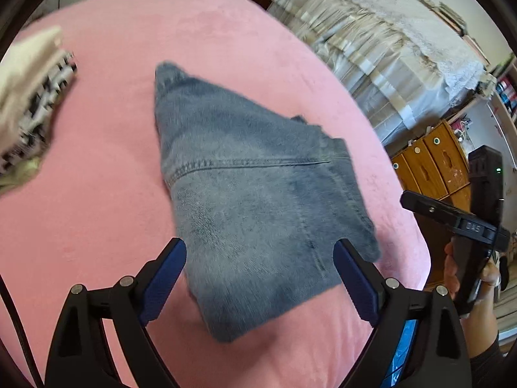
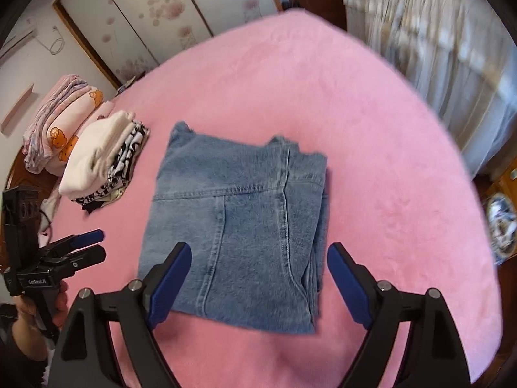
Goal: Fold large clothes
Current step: 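Grasp the folded jacket bundle with both grippers and lift it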
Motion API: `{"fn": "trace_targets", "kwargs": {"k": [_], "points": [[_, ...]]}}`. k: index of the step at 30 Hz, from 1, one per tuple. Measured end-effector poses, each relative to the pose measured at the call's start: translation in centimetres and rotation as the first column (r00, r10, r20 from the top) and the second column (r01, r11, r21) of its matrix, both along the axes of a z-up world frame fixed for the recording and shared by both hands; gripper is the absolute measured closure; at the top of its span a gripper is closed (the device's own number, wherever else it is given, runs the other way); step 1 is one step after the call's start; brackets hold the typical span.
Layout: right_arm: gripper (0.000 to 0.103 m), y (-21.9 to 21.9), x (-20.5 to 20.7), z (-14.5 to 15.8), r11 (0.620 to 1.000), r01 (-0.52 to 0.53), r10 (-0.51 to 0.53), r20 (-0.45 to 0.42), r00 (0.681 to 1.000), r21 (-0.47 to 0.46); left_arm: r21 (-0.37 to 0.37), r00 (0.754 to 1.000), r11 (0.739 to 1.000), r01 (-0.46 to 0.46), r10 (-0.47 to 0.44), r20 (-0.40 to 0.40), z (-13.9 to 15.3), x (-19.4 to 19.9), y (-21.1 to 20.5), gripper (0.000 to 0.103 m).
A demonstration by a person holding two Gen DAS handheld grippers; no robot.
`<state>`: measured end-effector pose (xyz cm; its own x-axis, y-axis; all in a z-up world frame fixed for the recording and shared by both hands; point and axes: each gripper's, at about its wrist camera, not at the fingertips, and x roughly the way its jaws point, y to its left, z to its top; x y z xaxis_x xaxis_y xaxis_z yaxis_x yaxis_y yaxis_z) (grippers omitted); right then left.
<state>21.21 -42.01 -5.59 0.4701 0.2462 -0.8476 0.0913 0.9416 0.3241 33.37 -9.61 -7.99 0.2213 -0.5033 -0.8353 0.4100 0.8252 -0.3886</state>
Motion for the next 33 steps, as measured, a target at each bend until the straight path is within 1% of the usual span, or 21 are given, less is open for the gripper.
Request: {"fn": "trace_targets", "kwargs": {"k": [4, 6, 8, 10, 13, 15, 17, 20, 23, 25, 27, 30, 33], "points": [[0.017, -1.8, 1.8, -4.1, 0.998, -0.004, 0.008, -0.056, 0.998, 0.068, -0.005, 0.998, 1.000, -0.026, 0.025, -0.066, -3.6, 2.0, 0.1, 0.012], [0.017, -2.5, 2.2, -5.4, 0.994, -0.001, 0.008, -0.065, 0.998, 0.113, -0.034, 0.992, 0.998, -0.046, 0.042, -0.116, -5.4, 2.8, 0.4, 0.012], [0.017, -3.2, 2.5, -6.6, 0.987, -0.007, 0.017, -0.063, 0.998, 0.164, -0.051, 0.988, 0.997, -0.057, 0.050, -0.143, -6.8, 3.4, 0.6, 0.012], [0.017, -3.8, 3.0, -7.8, 0.980, -0.002, 0.017, -0.071, 0.997, 0.201, -0.057, 0.987, 0.996, -0.061, 0.052, -0.150, -7.9, 3.8, 0.6, 0.012], [0.017, -4.3, 3.7, -9.7, 0.975, -0.002, 0.025, -0.099, 0.995, 0.222, -0.070, 0.987, 0.996, -0.063, 0.052, -0.153, -8.9, 4.1, 0.3, 0.012], [0.017, -4.4, 4.2, -10.9, 0.961, -0.024, 0.055, -0.107, 0.993, 0.275, -0.077, 0.988, 0.995, -0.059, 0.048, -0.146, -9.4, 4.2, 0.1, 0.011], [0.017, -4.3, 4.5, -11.5, 0.946, -0.052, 0.083, -0.083, 0.993, 0.321, -0.076, 0.989, 0.995, -0.058, 0.047, -0.141, -9.8, 4.4, 0.0, 0.011], [0.018, -3.2, 5.6, -12.1, 0.902, -0.125, 0.149, -0.028, 0.988, 0.413, -0.087, 0.988, 0.994, -0.061, 0.048, -0.148, -10.6, 5.0, 0.0, 0.011], [0.017, -1.6, 7.0, -12.7, 0.884, -0.177, 0.199, -0.005, 0.980, 0.433, -0.097, 0.986, 0.992, -0.085, 0.070, -0.149, -11.5, 5.6, -0.2, 0.011], [0.017, -1.2, 7.7, -13.3, 0.879, -0.186, 0.215, -0.017, 0.976, 0.440, -0.113, 0.986, 0.990, -0.085, 0.067, -0.155, -12.2, 6.0, -0.4, 0.011], [0.016, -1.2, 8.1, -13.7, 0.873, -0.184, 0.223, -0.035, 0.974, 0.452, -0.110, 0.987, 0.991, -0.077, 0.061, -0.150, -12.5, 6.2, -0.8, 0.011], [0.016, -0.7, 8.3, -13.8, 0.880, -0.186, 0.233, -0.056, 0.971, 0.437, -0.093, 0.990, 0.994, -0.059, 0.046, -0.135, -12.6, 6.3, -1.3, 0.010], [0.016, -0.1, 8.4, -13.6, 0.896, -0.182, 0.228, -0.067, 0.971, 0.405, -0.082, 0.991, 0.995, -0.052, 0.041, -0.130, -12.4, 6.4, -1.5, 0.010]]}}
